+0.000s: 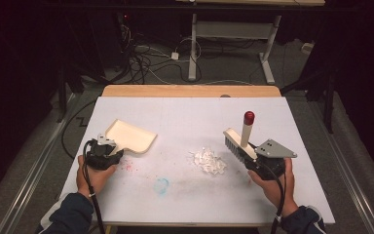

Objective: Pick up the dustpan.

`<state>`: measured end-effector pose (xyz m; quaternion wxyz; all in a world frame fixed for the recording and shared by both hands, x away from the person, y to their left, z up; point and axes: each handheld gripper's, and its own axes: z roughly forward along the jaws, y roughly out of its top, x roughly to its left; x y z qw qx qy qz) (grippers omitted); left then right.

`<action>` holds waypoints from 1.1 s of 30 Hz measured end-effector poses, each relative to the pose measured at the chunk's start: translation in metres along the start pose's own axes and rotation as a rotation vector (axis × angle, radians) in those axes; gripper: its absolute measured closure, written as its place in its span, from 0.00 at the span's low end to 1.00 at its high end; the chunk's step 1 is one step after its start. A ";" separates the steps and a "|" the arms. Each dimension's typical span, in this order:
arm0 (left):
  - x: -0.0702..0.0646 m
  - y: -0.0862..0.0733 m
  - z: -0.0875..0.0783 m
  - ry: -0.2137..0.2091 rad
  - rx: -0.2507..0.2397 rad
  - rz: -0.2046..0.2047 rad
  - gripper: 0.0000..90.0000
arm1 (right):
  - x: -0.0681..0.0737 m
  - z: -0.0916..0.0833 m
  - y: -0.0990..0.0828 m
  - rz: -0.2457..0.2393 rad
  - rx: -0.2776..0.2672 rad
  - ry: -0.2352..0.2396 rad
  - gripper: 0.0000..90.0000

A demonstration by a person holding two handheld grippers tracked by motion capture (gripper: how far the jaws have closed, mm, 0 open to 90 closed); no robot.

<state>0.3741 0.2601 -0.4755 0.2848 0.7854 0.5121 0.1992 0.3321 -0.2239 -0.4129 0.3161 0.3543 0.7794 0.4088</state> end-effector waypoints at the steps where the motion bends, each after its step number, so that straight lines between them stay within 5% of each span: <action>1: -0.001 0.000 -0.001 -0.004 0.002 0.008 0.71 | 0.000 -0.001 0.000 0.005 0.000 -0.003 0.75; 22: -0.021 0.001 -0.024 -0.103 -0.012 0.129 0.71 | -0.004 0.000 -0.006 0.007 -0.016 -0.015 0.75; 33: -0.037 -0.006 -0.037 -0.191 0.018 0.252 0.71 | -0.004 0.004 -0.009 0.033 -0.069 -0.034 0.75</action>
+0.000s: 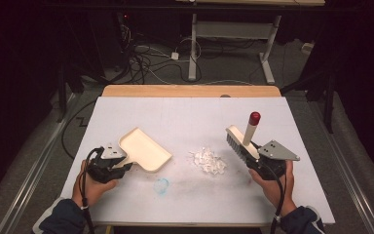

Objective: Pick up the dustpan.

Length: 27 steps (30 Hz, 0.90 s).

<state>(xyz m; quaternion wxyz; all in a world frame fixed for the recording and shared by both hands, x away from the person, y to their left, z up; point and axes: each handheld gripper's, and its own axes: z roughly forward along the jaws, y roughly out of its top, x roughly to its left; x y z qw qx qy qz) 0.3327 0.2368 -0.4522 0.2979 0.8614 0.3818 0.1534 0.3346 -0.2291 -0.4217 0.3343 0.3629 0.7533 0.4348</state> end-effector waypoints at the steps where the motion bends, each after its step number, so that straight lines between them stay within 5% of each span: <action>1: -0.002 0.000 0.000 -0.011 0.001 0.012 0.71 | 0.000 0.001 0.000 0.003 0.000 0.002 0.75; 8: -0.016 0.001 0.000 -0.058 0.026 0.076 0.71 | 0.002 0.014 -0.003 0.035 0.029 0.027 0.75; 18: -0.037 -0.001 -0.002 -0.125 0.050 0.164 0.71 | 0.009 0.035 -0.003 0.055 0.044 -0.007 0.75; 27: -0.046 0.004 0.001 -0.190 0.073 0.167 0.71 | 0.015 0.054 -0.003 0.062 0.041 -0.016 0.75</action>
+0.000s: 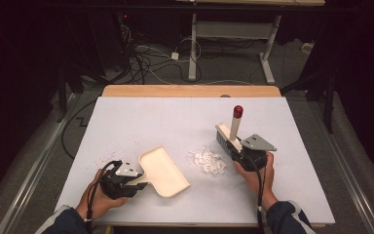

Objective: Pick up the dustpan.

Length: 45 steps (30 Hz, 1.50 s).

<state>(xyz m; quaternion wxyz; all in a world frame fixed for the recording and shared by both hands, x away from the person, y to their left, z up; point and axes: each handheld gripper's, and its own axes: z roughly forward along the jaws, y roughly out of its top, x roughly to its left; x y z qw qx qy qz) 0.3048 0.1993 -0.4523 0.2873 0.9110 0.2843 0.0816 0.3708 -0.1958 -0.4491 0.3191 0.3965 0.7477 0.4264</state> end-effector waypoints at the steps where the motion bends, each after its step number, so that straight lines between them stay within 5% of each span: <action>1: 0.000 0.000 0.000 -0.006 0.003 -0.001 0.71 | 0.002 0.001 0.001 -0.005 -0.001 -0.002 0.75; 7: -0.002 0.001 0.001 -0.026 0.006 0.004 0.71 | 0.009 0.004 0.002 -0.024 0.000 0.021 0.75; 20: -0.007 0.011 0.011 -0.065 0.024 0.022 0.71 | 0.015 0.005 -0.001 0.050 -0.001 0.076 0.75; 31: -0.009 0.021 0.021 -0.087 0.037 0.024 0.71 | 0.025 0.007 -0.002 0.066 0.009 0.110 0.75; 45: -0.011 0.029 0.029 -0.090 0.034 0.012 0.71 | 0.055 0.005 -0.002 0.083 -0.031 0.126 0.75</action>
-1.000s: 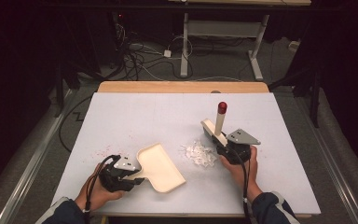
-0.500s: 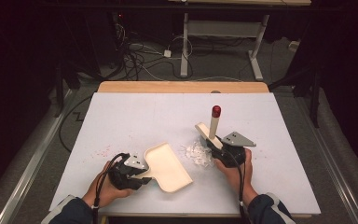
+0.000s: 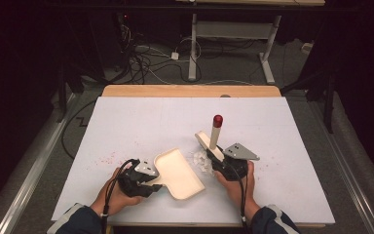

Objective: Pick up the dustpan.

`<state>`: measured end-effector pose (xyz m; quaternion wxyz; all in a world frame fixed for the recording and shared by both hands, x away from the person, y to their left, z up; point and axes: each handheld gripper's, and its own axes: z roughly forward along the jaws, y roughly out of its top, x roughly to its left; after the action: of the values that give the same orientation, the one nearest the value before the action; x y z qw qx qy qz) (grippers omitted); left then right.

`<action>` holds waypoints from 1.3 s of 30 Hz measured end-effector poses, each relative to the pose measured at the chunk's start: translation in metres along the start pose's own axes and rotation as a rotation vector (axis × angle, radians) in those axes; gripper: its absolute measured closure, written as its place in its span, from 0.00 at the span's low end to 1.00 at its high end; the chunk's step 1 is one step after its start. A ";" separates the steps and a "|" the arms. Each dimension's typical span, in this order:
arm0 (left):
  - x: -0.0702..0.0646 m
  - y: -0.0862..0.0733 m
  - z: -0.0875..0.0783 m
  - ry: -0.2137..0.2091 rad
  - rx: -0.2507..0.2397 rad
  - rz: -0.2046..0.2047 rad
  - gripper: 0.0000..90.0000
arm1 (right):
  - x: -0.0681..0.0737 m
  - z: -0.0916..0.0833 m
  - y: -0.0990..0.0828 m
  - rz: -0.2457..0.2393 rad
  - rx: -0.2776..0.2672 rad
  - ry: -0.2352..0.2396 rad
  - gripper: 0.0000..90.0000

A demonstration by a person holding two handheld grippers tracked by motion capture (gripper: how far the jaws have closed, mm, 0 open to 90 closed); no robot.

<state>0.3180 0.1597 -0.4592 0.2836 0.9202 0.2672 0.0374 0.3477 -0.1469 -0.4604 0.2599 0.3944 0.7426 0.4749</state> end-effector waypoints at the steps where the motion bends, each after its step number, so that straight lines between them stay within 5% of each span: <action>1: 0.000 0.001 0.000 -0.001 0.003 0.001 0.71 | 0.003 0.000 0.000 0.002 -0.002 0.000 0.75; 4: -0.001 0.003 0.002 0.002 0.006 -0.001 0.71 | 0.012 0.002 0.000 0.015 0.000 0.005 0.75; 25: -0.015 0.020 0.013 0.004 0.010 -0.013 0.71 | 0.068 -0.002 0.007 -0.086 -0.017 0.163 0.75; 39: -0.013 0.020 0.013 0.014 0.013 -0.005 0.71 | 0.040 -0.021 0.029 -0.033 -0.099 0.165 0.75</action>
<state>0.3189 0.1326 -0.4586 0.2757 0.9211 0.2717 0.0411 0.3196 -0.1175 -0.4253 0.2246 0.3284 0.7435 0.5374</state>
